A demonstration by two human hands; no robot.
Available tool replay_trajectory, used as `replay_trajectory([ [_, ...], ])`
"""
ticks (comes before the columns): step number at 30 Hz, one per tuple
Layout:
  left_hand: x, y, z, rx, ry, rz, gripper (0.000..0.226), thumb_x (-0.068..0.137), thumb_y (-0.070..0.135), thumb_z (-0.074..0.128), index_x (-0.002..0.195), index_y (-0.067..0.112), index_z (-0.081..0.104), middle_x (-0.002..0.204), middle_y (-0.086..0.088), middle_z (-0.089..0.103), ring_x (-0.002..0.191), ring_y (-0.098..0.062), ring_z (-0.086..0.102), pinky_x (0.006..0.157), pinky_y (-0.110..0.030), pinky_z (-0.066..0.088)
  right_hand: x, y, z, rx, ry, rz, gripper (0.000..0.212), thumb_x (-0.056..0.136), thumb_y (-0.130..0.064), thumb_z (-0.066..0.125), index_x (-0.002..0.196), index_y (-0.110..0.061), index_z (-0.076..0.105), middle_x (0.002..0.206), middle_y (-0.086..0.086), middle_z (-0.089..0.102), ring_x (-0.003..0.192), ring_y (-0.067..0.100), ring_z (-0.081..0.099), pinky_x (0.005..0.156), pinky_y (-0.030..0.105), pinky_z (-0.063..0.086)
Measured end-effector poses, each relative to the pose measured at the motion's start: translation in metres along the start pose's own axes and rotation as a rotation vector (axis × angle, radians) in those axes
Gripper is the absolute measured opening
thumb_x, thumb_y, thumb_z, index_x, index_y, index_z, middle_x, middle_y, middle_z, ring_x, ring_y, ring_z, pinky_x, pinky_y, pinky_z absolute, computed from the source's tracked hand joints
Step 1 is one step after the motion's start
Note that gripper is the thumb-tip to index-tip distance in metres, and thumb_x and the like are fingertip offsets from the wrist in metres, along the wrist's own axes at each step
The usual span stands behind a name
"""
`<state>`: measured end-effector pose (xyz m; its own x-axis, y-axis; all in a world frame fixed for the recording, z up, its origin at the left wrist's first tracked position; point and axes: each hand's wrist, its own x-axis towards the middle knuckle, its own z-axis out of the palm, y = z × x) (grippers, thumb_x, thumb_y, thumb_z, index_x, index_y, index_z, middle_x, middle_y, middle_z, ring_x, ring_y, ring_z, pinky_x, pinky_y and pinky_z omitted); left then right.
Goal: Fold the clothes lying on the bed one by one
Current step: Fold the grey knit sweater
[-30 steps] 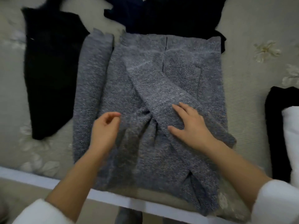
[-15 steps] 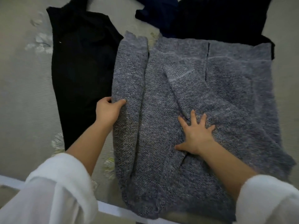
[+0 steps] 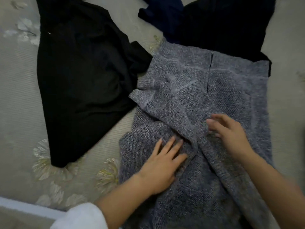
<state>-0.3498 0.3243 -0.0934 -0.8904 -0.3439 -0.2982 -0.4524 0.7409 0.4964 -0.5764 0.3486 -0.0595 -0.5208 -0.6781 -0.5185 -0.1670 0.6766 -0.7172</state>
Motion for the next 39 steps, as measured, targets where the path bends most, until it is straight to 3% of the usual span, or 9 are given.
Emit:
replay_trajectory([
  [5,-0.022,-0.011,0.009,0.056,-0.041,-0.076,0.081,0.082,0.034,0.054,0.15,0.026,0.01,0.159,-0.007,-0.016,0.145,-0.024,-0.021,0.117,-0.045,-0.007,0.007,-0.04,0.055,-0.612,0.001,-0.423,0.083,0.076,-0.068,0.059,0.144,-0.028,0.033,0.15,-0.003,0.03,0.138,0.017,0.025,0.112,0.048,0.023],
  [10,-0.039,-0.013,-0.002,0.1,-0.091,-0.241,0.085,0.069,0.033,0.063,0.145,0.028,0.026,0.113,-0.004,0.049,0.103,-0.025,0.055,0.088,-0.042,0.039,0.022,-0.059,0.097,-1.07,-0.08,-0.539,0.082,0.086,-0.035,0.063,0.151,-0.027,0.014,0.159,0.005,0.004,0.142,0.03,0.016,0.109,0.052,0.026],
  [13,-0.046,-0.011,-0.007,0.018,0.015,-0.244,0.082,0.086,0.028,0.051,0.149,0.036,-0.001,0.108,0.002,0.052,0.095,-0.021,0.06,0.084,-0.034,0.043,0.032,-0.073,0.077,-0.688,0.035,-0.526,0.035,0.094,-0.015,0.046,0.128,-0.017,0.056,0.13,0.005,0.056,0.105,0.02,0.056,0.081,0.026,0.046],
  [16,-0.055,-0.006,-0.013,-0.041,0.022,-0.176,0.091,0.065,0.034,0.067,0.147,0.033,0.026,0.073,0.013,0.057,0.057,-0.007,0.059,0.053,-0.02,0.047,0.051,-0.079,0.028,0.073,0.292,-0.288,0.025,0.091,-0.015,0.049,0.107,-0.01,0.068,0.088,-0.005,0.067,0.081,0.004,0.058,0.066,0.01,0.044],
  [19,-0.054,0.003,-0.018,-0.18,0.056,-0.131,0.086,0.081,0.032,0.054,0.149,0.042,0.002,0.088,0.009,0.061,0.075,-0.013,0.062,0.065,-0.024,0.049,0.073,-0.054,-0.026,0.76,0.297,-0.007,0.038,0.084,-0.027,0.058,0.116,-0.007,0.065,0.105,0.011,0.071,0.098,0.026,0.068,0.082,0.036,0.058],
  [26,-0.031,0.022,-0.004,-0.086,-0.254,-0.05,0.077,0.094,0.023,0.041,0.149,0.037,-0.011,0.118,-0.009,0.055,0.098,-0.031,0.057,0.089,-0.041,0.045,0.07,0.034,-0.047,0.696,0.217,0.415,0.038,0.089,-0.019,0.062,0.126,-0.01,0.057,0.112,0.008,0.07,0.091,0.022,0.071,0.061,0.031,0.058],
  [33,-0.027,0.02,-0.005,-0.052,-0.195,0.051,0.075,0.094,0.031,0.04,0.15,0.038,-0.01,0.114,-0.001,0.055,0.097,-0.024,0.056,0.084,-0.034,0.044,0.064,0.016,-0.071,0.791,0.488,0.009,0.047,0.078,0.012,0.052,0.117,-0.013,0.055,0.118,0.011,0.064,0.101,0.029,0.065,0.088,0.044,0.055],
  [36,-0.028,0.021,0.002,-0.038,-0.165,0.045,0.061,0.096,0.049,0.034,0.151,0.034,0.013,0.113,0.002,0.052,0.106,-0.019,0.051,0.091,-0.035,0.041,0.053,0.035,-0.069,0.381,0.5,0.124,0.046,0.074,-0.006,0.067,0.117,-0.017,0.054,0.122,0.008,0.061,0.113,0.029,0.06,0.097,0.045,0.05],
  [39,-0.033,0.017,0.021,0.05,0.07,-0.063,0.06,0.094,0.055,0.031,0.149,0.03,0.026,0.139,-0.005,0.042,0.129,-0.024,0.037,0.105,-0.045,0.037,0.034,0.051,-0.062,-0.327,0.474,0.018,0.089,0.072,-0.043,0.069,0.146,-0.018,0.028,0.149,0.011,0.035,0.137,0.03,0.034,0.113,0.05,0.029],
])
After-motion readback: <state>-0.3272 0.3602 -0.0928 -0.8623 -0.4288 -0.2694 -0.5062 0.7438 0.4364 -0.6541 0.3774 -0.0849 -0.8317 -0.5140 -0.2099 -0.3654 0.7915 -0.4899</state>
